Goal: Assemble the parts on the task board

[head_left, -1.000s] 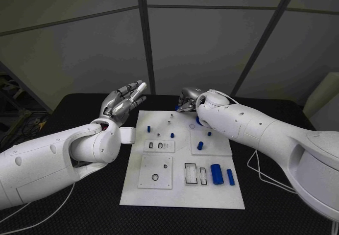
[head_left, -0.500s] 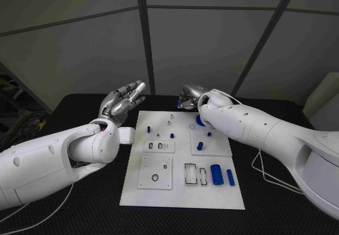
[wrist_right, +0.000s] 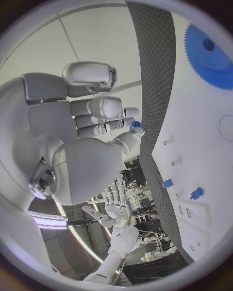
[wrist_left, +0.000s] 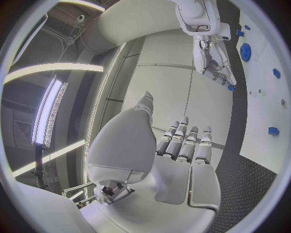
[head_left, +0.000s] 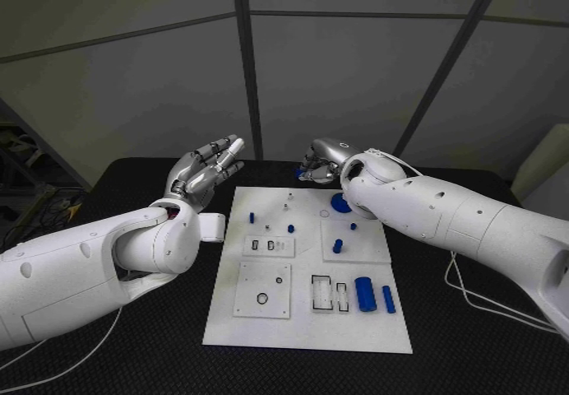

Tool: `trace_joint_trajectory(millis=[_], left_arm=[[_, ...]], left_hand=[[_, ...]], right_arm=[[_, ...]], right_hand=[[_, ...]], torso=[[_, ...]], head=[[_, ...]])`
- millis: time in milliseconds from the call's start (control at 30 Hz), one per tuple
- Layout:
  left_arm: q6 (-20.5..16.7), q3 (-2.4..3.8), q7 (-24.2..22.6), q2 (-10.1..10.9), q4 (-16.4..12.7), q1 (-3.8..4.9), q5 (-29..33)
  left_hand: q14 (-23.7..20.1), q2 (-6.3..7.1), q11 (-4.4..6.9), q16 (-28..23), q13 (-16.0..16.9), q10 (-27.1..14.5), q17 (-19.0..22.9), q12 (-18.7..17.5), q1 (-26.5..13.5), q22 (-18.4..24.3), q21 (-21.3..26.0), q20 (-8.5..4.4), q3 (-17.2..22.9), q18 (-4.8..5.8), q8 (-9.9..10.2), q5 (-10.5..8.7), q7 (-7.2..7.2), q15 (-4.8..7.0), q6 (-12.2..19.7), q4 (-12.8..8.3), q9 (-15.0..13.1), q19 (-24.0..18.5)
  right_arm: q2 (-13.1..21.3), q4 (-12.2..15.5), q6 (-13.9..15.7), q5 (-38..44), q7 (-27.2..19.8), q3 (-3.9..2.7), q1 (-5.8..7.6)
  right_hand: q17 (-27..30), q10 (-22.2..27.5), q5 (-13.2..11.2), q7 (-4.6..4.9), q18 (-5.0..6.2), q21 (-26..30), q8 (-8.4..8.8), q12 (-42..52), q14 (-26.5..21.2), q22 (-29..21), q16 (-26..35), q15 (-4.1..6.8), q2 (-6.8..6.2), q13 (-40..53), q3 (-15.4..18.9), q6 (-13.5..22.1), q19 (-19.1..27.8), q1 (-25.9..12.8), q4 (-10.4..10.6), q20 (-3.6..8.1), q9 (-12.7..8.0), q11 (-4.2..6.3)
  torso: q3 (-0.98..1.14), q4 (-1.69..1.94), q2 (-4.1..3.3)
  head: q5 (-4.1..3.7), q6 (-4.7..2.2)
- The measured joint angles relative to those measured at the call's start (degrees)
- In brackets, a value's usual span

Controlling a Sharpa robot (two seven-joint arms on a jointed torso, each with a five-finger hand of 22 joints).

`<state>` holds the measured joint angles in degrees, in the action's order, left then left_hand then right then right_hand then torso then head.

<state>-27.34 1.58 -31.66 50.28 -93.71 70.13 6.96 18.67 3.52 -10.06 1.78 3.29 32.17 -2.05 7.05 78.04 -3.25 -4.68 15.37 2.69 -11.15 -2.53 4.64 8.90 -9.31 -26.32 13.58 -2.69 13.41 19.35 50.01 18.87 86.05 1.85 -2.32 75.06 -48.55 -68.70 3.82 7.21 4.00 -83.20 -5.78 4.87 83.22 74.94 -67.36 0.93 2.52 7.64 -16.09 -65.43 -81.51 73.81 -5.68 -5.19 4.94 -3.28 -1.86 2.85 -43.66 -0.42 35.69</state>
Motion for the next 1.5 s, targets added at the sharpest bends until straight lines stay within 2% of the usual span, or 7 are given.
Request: trace_joint_trajectory(millis=[200,600,767,1000,1400,1467,1500], left_arm=[[-0.01,0.00,0.00,0.21,-0.16,0.02,-0.01],[-0.01,0.00,0.00,0.25,-0.14,0.05,-0.02],[-0.01,0.00,0.00,0.23,-0.11,0.05,-0.02],[-0.01,0.00,0.00,0.23,-0.07,0.06,-0.02],[0.00,0.00,0.00,0.11,0.10,0.07,-0.03],[0.00,0.00,0.00,0.10,0.11,0.07,-0.03],[0.00,0.00,0.00,0.09,0.12,0.07,-0.03]], left_hand=[[0.00,0.00,0.00,0.00,0.00,0.00,-0.01,0.00,0.00,-0.06,0.00,0.00,-0.16,0.00,0.00,0.00,0.00,0.00,0.00,-0.16,0.00,0.00],[0.20,0.00,0.00,0.00,0.00,0.00,-0.04,0.22,0.00,-0.05,-0.23,0.00,0.00,0.00,0.00,0.00,0.00,-0.20,0.00,-0.31,0.00,0.00],[0.20,0.00,0.00,0.00,0.00,0.00,-0.04,0.22,0.00,-0.05,-0.23,0.00,0.00,0.00,0.00,0.00,0.00,-0.20,0.00,-0.31,0.00,0.00],[0.20,0.00,0.00,0.00,0.00,0.00,-0.03,0.22,0.00,-0.04,-0.23,0.00,0.00,0.00,0.00,0.00,0.00,-0.20,0.00,-0.31,0.00,-0.01],[0.20,0.01,0.01,0.00,0.00,0.01,-0.02,0.22,0.00,-0.10,-0.23,0.00,-0.16,0.00,0.00,0.00,0.00,-0.20,0.00,-0.47,0.00,-0.01],[0.20,0.01,0.01,0.00,0.00,0.01,-0.03,0.22,0.00,-0.10,-0.23,0.00,-0.16,0.00,0.00,0.00,0.00,-0.20,0.00,-0.47,0.00,0.00],[0.20,0.01,0.01,0.00,0.00,0.01,-0.02,0.22,0.00,-0.10,-0.23,0.00,-0.16,0.00,0.00,0.00,0.00,-0.20,0.00,-0.47,0.00,0.00]], right_arm=[[0.84,2.32,-0.24,0.50,0.24,0.04,0.03],[0.97,3.07,-2.26,2.26,0.90,0.19,0.03],[0.62,3.09,-3.45,3.12,1.06,0.46,0.03],[0.49,3.09,-5.22,4.27,1.32,1.69,0.02],[0.00,2.71,-7.44,5.79,1.87,2.10,0.01],[-0.10,2.66,-7.62,5.98,1.97,2.10,0.01],[-0.17,2.62,-7.71,6.08,2.04,2.11,0.01]], right_hand=[[-0.03,-0.21,-0.20,0.00,0.00,0.00,-0.01,0.00,0.00,0.00,0.00,0.00,-0.01,0.05,0.00,0.00,0.00,0.00,0.00,0.00,0.00,0.20],[-0.02,-0.20,-0.28,0.18,0.00,-0.22,0.02,0.00,0.00,-0.01,0.00,-0.01,-0.02,0.09,0.02,-0.18,-0.20,-0.01,0.00,0.20,0.00,0.20],[-0.01,-0.32,-0.04,0.17,0.00,-0.22,0.03,0.00,0.00,-0.01,0.01,0.00,-0.02,0.09,0.02,-0.19,-0.20,-0.02,0.00,0.20,0.00,0.09],[-0.10,-0.41,-0.04,0.14,0.00,-0.22,0.08,0.00,0.00,-0.02,0.01,-0.01,-0.03,0.09,0.03,-0.22,-0.20,-0.02,0.00,0.20,0.00,0.00],[-0.10,-0.61,-0.05,0.13,0.00,-0.21,-0.02,0.00,0.00,-0.02,-0.19,-0.01,-0.18,0.08,0.04,-0.22,-0.29,-0.17,0.00,0.11,0.00,0.21],[-0.09,-0.61,-0.05,0.12,-0.93,-0.45,-0.02,0.00,0.00,-0.02,-0.19,-0.01,-0.18,0.11,0.04,-0.22,-0.43,-0.17,0.00,-0.02,0.01,0.21],[-0.12,-0.61,-0.05,0.12,-0.93,-0.45,-0.01,0.00,0.00,-0.02,-0.19,-0.01,-0.18,0.13,0.04,-0.22,-0.55,-0.17,0.00,0.10,0.01,0.21]], torso=[[0.01,-0.02,-0.01],[-0.07,0.07,-0.09],[-0.08,0.13,-0.10],[-0.08,0.14,-0.10],[-0.02,0.10,-0.11],[-0.01,0.10,-0.11],[-0.01,0.10,-0.11]], head=[[-0.03,-0.06],[-0.10,0.40],[-0.10,0.57],[-0.06,0.82],[0.02,1.00],[0.03,1.00],[0.03,1.00]])
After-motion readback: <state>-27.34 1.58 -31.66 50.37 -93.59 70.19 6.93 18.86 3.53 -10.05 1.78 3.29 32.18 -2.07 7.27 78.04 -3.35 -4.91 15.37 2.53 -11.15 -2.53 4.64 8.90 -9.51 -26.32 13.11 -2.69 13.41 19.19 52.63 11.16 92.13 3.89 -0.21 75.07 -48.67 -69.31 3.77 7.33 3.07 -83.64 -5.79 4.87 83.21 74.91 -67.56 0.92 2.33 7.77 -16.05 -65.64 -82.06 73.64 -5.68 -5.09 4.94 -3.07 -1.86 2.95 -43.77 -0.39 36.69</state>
